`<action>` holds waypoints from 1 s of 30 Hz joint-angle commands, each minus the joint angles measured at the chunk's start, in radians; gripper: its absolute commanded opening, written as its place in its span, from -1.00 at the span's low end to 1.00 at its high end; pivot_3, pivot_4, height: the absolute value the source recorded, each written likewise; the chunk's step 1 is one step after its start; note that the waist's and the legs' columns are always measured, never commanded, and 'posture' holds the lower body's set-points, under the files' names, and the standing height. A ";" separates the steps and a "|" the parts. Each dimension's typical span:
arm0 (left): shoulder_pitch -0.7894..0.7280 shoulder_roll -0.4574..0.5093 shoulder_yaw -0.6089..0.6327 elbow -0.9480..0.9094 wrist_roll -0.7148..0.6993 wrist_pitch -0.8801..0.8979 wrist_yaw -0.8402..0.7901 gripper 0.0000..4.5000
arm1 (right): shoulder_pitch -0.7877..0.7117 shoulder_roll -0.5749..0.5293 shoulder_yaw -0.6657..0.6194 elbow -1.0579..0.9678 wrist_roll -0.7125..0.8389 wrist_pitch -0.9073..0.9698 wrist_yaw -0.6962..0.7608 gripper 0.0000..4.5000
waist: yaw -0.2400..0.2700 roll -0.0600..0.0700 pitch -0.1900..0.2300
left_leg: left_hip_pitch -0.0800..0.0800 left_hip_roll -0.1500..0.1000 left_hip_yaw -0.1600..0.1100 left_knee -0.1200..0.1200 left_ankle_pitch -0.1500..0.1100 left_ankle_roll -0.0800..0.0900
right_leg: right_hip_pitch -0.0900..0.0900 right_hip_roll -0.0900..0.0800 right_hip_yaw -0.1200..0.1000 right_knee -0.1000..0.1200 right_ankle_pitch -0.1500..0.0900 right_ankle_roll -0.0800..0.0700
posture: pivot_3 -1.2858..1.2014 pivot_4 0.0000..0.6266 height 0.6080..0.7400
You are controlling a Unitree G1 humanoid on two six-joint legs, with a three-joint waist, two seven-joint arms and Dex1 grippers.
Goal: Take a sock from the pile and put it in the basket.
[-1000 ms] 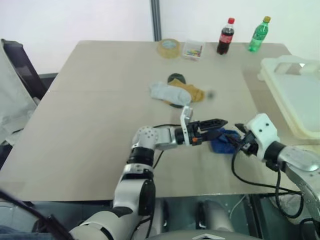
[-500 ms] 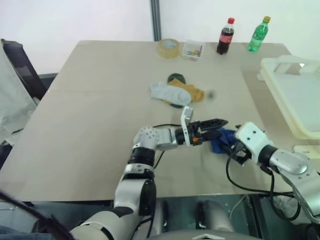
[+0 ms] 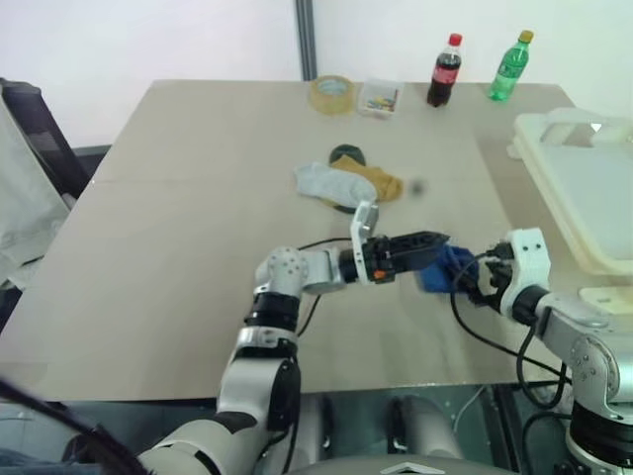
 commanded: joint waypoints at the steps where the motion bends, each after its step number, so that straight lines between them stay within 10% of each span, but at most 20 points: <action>1: -0.001 0.010 -0.009 -0.024 -0.003 -0.025 -0.025 1.00 | -0.024 0.052 -0.078 0.011 0.049 0.071 -0.013 0.99 | 0.000 0.000 0.000 | 0.000 0.000 0.000 0.000 -0.002 0.004 | 0.000 0.000 0.000 0.000 0.000 0.000 | 0.03 -0.52 0.93; 13: 0.134 0.218 -0.314 -0.315 0.325 -0.489 -0.142 1.00 | -0.060 0.170 -0.114 0.120 0.145 0.089 -0.014 -0.95 | -0.029 0.001 -0.001 | 0.002 0.001 0.001 -0.001 -0.002 0.003 | 0.000 0.000 0.001 0.001 0.000 -0.001 | 0.03 -0.52 0.93; 30: 0.353 0.287 -0.397 -0.459 0.625 -1.194 -0.133 1.00 | -0.322 0.174 -0.288 0.184 0.158 0.265 -0.149 -0.95 | -0.023 0.011 0.004 | 0.000 0.000 0.002 -0.002 -0.002 0.004 | -0.002 -0.002 0.001 0.000 -0.002 -0.005 | 0.03 -0.52 0.93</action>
